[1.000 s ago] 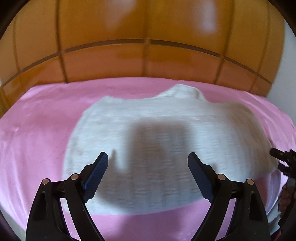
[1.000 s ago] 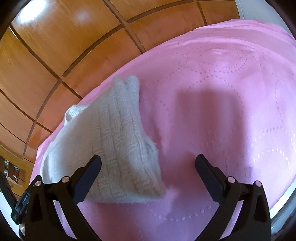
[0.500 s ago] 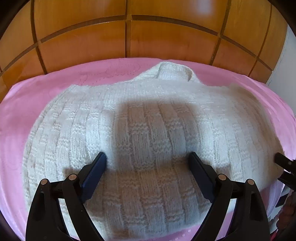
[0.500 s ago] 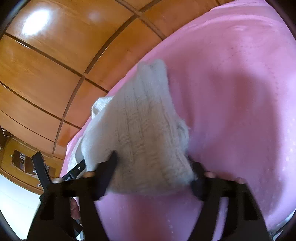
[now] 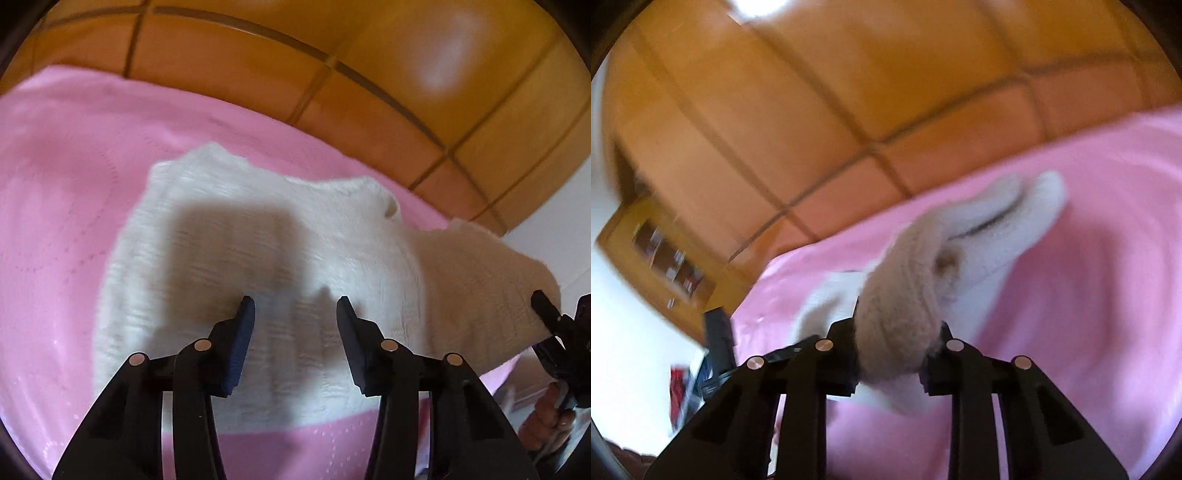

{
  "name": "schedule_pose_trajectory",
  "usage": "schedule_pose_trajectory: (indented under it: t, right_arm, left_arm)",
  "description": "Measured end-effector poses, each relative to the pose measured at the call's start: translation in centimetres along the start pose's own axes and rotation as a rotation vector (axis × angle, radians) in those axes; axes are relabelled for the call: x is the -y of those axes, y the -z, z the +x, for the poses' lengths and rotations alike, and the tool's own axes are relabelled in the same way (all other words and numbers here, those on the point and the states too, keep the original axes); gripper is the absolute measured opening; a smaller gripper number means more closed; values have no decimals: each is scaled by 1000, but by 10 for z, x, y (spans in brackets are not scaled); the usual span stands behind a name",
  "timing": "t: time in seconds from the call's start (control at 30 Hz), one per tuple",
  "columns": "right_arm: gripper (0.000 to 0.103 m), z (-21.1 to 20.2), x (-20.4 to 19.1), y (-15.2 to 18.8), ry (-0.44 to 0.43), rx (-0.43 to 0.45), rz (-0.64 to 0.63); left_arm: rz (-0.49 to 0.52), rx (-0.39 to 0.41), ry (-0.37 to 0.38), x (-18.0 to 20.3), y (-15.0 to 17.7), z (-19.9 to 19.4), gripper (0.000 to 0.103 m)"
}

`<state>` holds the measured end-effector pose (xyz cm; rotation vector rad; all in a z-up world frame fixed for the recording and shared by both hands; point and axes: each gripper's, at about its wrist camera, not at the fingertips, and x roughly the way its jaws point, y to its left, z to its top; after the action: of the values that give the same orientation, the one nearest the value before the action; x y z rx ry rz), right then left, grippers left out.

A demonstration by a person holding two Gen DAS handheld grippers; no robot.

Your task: Fold small clothes

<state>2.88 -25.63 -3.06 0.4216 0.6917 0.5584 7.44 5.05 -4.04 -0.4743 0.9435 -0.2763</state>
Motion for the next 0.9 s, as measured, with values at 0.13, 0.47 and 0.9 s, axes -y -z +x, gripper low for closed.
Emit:
schedule_pose_trajectory:
  t: [0.13, 0.47, 0.9]
  right_arm:
    - [22, 50, -66, -4, -101, -74, -123]
    - [21, 168, -132, 59, -107, -325, -287]
    - [64, 116, -114, 71, -157, -311, -334]
  left_arm:
    - [-81, 44, 87, -30, -9, -27, 46]
    - [-316, 24, 396, -91, -18, -46, 73]
    - [-271, -138, 340, -53, -38, 9, 77]
